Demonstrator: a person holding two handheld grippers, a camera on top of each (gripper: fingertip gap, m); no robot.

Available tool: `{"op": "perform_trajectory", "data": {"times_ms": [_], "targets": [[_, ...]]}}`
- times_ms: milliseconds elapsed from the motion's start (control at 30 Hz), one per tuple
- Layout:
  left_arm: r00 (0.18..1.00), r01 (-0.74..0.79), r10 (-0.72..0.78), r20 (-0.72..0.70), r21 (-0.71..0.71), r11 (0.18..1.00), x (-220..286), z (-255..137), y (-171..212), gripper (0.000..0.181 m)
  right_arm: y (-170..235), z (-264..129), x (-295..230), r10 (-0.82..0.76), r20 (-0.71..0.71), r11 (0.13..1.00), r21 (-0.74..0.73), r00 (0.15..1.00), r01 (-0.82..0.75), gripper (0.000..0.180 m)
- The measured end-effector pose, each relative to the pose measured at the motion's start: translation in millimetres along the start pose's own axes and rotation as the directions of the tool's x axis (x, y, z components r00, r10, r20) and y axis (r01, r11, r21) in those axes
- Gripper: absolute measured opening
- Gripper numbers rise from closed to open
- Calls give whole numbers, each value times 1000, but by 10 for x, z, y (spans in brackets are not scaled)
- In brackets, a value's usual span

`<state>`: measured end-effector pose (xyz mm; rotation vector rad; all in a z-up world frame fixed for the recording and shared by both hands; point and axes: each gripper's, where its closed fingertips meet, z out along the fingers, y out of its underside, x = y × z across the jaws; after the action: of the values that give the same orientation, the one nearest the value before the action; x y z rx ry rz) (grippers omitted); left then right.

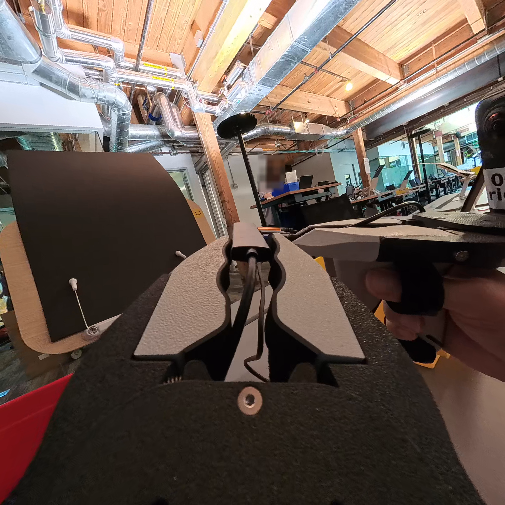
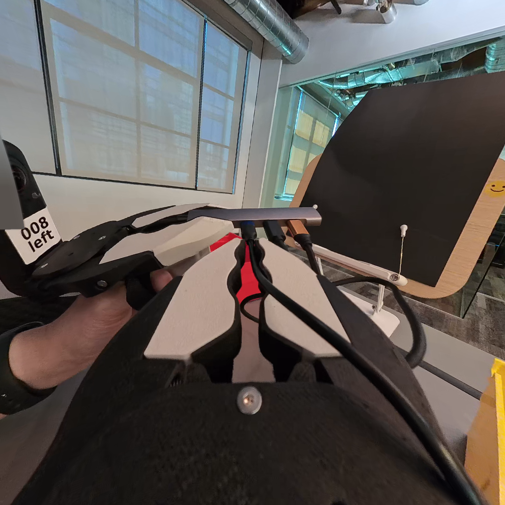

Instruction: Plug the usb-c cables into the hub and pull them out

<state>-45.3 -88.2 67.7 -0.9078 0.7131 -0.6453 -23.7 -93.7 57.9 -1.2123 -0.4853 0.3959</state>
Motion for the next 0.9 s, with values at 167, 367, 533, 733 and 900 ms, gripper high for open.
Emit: {"op": "perform_trajectory", "data": {"times_ms": [167, 367, 533, 733, 900], "targets": [[1000, 23, -23, -5, -1, 1000, -16, -6, 2, 24, -18, -4, -1, 0, -1, 1000, 9, 1000, 0, 6], [996, 75, -76, -51, -21, 997, 2, -4, 17, 24, -8, -14, 3, -14, 11, 1000, -7, 1000, 14, 6], [990, 123, -125, -58, -36, 992, 24, 9, 20, 25, -1, -27, 15, -28, 1, 999, -16, 1000, 28, 6], [990, 125, -128, -66, -51, 991, 28, 11, 36, 25, 10, -14, 24, -13, 3, 1000, -26, 1000, 13, 6], [994, 106, -108, -22, -66, 992, -40, 29, 115, 24, 72, 46, 36, 97, 15, 994, -52, 995, -96, 7]]}}
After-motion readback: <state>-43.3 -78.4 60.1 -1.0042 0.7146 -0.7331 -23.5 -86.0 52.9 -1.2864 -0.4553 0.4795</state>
